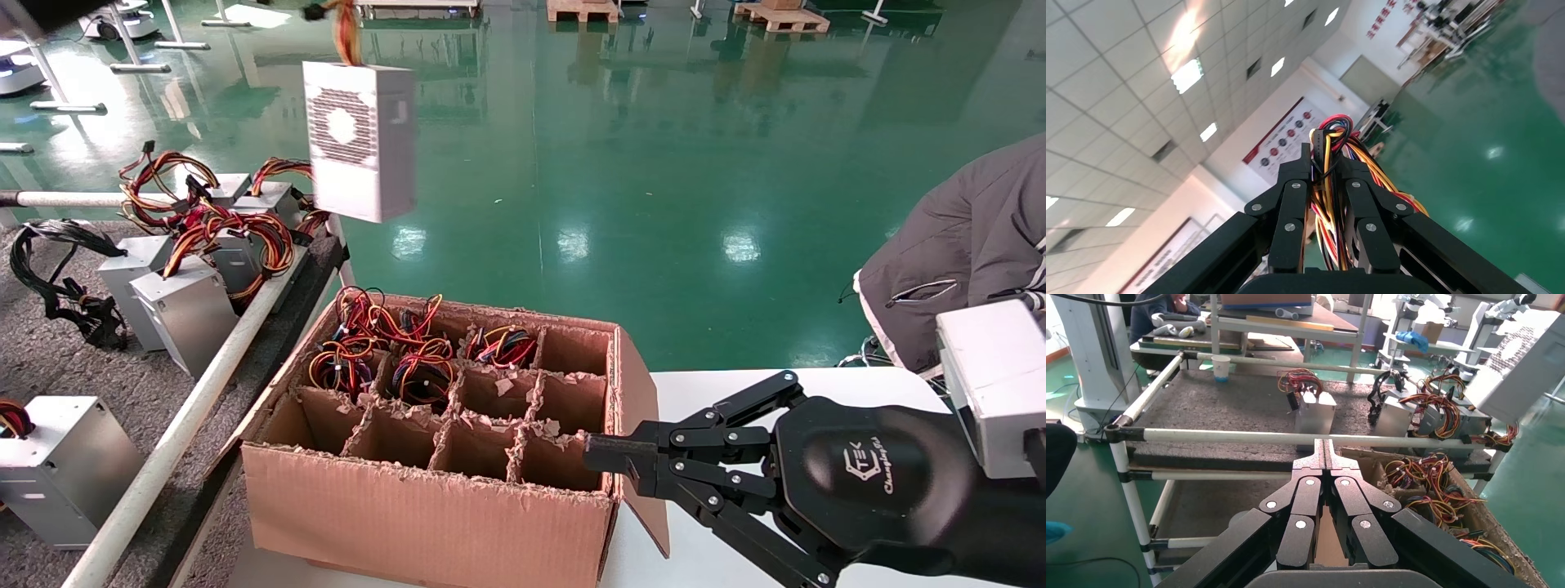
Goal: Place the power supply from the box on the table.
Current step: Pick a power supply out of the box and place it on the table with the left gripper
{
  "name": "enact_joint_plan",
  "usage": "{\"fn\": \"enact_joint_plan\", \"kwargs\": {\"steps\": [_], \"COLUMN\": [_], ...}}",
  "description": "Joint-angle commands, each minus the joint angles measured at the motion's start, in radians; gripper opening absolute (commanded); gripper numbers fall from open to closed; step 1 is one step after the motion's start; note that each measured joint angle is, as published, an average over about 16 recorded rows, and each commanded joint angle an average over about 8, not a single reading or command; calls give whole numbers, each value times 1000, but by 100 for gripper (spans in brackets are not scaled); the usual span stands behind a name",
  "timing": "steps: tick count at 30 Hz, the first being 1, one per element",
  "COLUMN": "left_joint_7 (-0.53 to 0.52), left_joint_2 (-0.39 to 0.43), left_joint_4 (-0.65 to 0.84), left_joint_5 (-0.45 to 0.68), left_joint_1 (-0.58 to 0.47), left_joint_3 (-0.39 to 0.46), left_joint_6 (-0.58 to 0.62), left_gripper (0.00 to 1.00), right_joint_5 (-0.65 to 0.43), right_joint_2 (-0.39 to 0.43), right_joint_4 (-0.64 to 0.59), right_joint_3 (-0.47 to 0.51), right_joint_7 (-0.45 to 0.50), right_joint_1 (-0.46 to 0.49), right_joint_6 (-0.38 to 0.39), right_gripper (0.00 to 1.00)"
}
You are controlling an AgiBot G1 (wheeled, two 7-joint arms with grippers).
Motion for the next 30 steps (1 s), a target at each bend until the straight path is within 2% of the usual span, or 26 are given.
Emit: {"fn": "enact_joint_plan", "kwargs": {"steps": [1,16,30], "left_joint_7": [7,9,-58], "left_joint_2": [-13,-135,-252], "left_joint_4": [3,-10,-46], "left_joint_5": [3,54,107], "left_joint_1": [-6,-30,-35], "left_joint_3": [-3,25,70], "left_joint_6": [-4,0,22], "left_gripper": [0,0,0], "right_joint_5": [0,0,0], "right_joint_2": [0,0,0], "right_joint_4": [0,0,0], "right_joint_3": [0,0,0], "right_joint_7": [0,0,0], "right_joint_1": [0,0,0], "right_joint_6": [0,0,0], "right_gripper": [0,0,0]}}
